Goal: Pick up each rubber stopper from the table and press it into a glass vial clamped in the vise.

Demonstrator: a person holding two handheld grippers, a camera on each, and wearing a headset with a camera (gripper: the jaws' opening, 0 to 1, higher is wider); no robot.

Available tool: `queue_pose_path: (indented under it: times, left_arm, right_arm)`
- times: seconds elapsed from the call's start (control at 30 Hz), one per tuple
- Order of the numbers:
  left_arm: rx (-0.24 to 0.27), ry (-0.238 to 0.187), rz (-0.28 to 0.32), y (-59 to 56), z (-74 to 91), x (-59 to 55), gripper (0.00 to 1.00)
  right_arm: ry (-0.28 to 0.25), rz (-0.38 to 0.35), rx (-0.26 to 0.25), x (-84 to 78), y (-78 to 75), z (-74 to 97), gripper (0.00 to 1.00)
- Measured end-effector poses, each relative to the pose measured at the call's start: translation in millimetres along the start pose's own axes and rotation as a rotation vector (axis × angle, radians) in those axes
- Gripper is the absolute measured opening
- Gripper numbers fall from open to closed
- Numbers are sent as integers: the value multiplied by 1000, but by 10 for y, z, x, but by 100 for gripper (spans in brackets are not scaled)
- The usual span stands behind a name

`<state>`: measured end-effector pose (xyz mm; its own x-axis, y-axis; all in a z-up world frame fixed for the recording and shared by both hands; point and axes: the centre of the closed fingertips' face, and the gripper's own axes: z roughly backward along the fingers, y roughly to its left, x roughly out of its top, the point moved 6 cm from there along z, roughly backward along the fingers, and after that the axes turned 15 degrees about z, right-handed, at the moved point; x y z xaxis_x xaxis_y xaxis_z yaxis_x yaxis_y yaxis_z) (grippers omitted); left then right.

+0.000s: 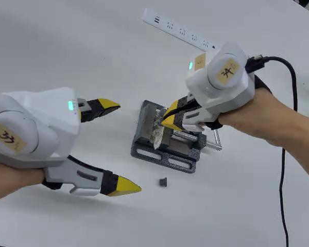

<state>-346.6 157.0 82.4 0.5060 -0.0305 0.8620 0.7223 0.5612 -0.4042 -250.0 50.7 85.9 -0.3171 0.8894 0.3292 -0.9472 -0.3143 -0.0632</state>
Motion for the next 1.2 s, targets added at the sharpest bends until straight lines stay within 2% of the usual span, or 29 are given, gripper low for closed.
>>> queue_pose_path:
  times: [0.07, 0.33, 0.7, 1.2]
  left_arm:
    - [0, -1, -2, 6, 1, -2, 91]
    - [2, -6, -1, 11, -3, 8, 90]
    - [2, -17, 3, 22, -7, 7, 90]
    - [2, -30, 5, 39, -20, 35, 89]
  right_arm:
    - [7, 38, -2, 0, 2, -8, 1]
    - [11, 48, 1, 16, -5, -14, 1]
    - [26, 26, 3, 34, -15, -30, 0]
    - [63, 48, 19, 65, -29, -40, 0]
